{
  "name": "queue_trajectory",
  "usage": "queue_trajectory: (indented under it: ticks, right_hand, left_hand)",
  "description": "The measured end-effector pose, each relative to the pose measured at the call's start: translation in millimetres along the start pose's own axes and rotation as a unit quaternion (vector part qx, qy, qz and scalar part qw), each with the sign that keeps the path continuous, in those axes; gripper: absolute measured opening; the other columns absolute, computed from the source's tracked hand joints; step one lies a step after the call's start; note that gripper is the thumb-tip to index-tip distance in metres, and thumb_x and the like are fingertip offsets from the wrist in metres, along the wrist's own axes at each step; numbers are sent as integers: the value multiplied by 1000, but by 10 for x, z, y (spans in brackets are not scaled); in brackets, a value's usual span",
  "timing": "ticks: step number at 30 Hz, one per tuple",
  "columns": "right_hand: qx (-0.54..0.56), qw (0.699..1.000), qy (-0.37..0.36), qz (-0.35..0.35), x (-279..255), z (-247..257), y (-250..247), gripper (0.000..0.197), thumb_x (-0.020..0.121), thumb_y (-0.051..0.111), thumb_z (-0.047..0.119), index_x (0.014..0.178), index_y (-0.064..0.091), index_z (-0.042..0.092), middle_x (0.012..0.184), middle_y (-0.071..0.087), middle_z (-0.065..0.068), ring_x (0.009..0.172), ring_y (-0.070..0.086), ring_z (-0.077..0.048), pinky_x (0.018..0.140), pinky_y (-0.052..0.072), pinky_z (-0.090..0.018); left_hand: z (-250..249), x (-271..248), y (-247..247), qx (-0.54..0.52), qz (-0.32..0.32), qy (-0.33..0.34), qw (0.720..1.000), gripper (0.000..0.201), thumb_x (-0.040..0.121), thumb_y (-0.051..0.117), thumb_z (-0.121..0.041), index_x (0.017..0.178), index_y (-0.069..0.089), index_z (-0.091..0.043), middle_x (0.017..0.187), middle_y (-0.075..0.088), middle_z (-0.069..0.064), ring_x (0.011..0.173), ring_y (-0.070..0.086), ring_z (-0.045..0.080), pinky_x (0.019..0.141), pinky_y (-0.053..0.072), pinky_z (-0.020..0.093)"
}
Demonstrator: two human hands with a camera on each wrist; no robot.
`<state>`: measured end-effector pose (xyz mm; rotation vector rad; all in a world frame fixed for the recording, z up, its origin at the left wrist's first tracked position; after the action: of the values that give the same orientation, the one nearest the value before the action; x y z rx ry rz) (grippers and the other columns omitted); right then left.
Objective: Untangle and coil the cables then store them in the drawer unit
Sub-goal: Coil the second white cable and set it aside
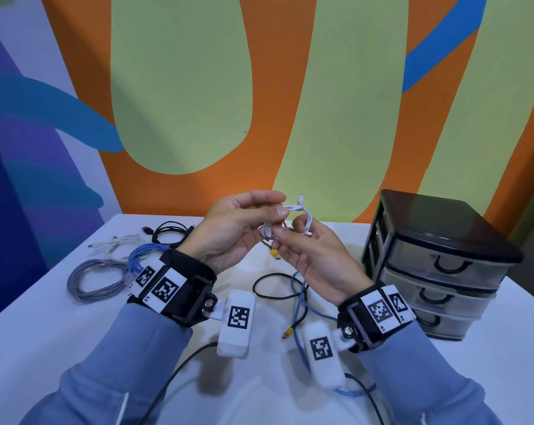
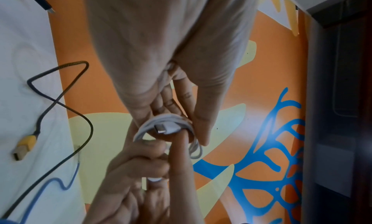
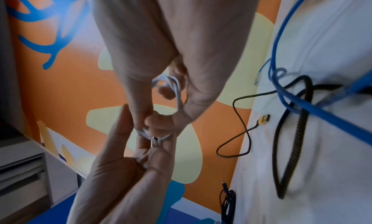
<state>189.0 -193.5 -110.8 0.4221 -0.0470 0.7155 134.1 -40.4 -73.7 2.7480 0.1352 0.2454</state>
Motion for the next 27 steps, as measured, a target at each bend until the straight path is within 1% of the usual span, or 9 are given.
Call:
queue_trajectory:
  ticks: [3,7,9,12,16,19,22,24,27]
  right_hand:
    - [-32,999,-3,-17,-5,-21,0,44,94,71,0,83,35,22,100,75,-15,91,71,-30,85,58,-31]
    - [20,1000,-12,-19,-13,-49,30,47,91,70,-11,86,35,20,106,70,-28,111,69,-48,105,55,-51]
    - [35,999,-18,-19,-6,-63,25,47,90,68,-15,87,36,20,111,68,-30,121,63,-53,105,55,-51]
    - [19,999,-21,-25,-3,-44,21,47,89,68,-15,84,38,21,104,72,-21,110,68,-46,95,56,-42]
    - [-4,999,-29,-36,-4,-29,29,51,85,71,-15,86,37,23,96,74,-11,95,68,-30,81,49,-32]
    - [-58,994,-72,-54,0,-26,49,47,76,84,-3,91,46,21,106,74,-20,97,69,-30,86,47,-42]
    - [-122,985,-105,-61,-13,-12,50,45,78,85,-7,94,49,16,95,74,-14,90,74,-30,83,53,-39]
    - [-143,982,-112,-55,-26,5,60,44,79,83,-10,98,54,17,94,74,-12,93,77,-33,80,56,-34]
    - [-172,977,-115,-43,-29,-7,71,47,80,84,-7,116,64,17,89,74,-3,91,76,-29,83,58,-37]
  left_hand:
    - [8,8,-7,20,-7,3,1000,29,71,81,-1,99,75,-6,85,71,8,77,68,18,66,56,25]
    - [23,15,-16,53,-8,15,998,29,72,79,7,97,73,-5,82,70,6,71,65,15,64,51,21]
    - [24,14,-2,65,-1,19,998,30,73,79,9,99,74,-5,83,68,6,70,63,16,64,51,21]
    - [11,8,9,78,5,31,996,29,83,71,18,104,75,-2,83,65,7,73,63,18,66,52,23]
    - [1,12,-1,117,-6,43,992,32,84,67,20,107,78,0,91,64,18,85,71,27,83,59,30]
    - [8,3,21,190,-33,42,980,27,81,70,7,103,82,-4,104,78,21,95,75,28,97,56,40]
    - [-1,5,7,302,-103,87,944,9,84,76,-3,88,83,-7,78,76,5,69,63,13,76,51,29]
    - [2,14,-19,339,-137,108,924,3,83,77,-5,80,77,-7,64,71,0,59,61,13,66,49,28]
    - [35,29,-64,342,-177,105,917,10,84,74,-1,82,66,-5,54,64,-6,55,70,17,62,48,29]
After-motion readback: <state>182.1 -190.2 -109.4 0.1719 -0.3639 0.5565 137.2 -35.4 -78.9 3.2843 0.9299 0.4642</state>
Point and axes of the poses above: each hand's wrist, its own x-axis towards the middle knuckle, its own y-axis out of the palm, z = x × y, the point moved 2 cm from there along x, towards the middle knuckle
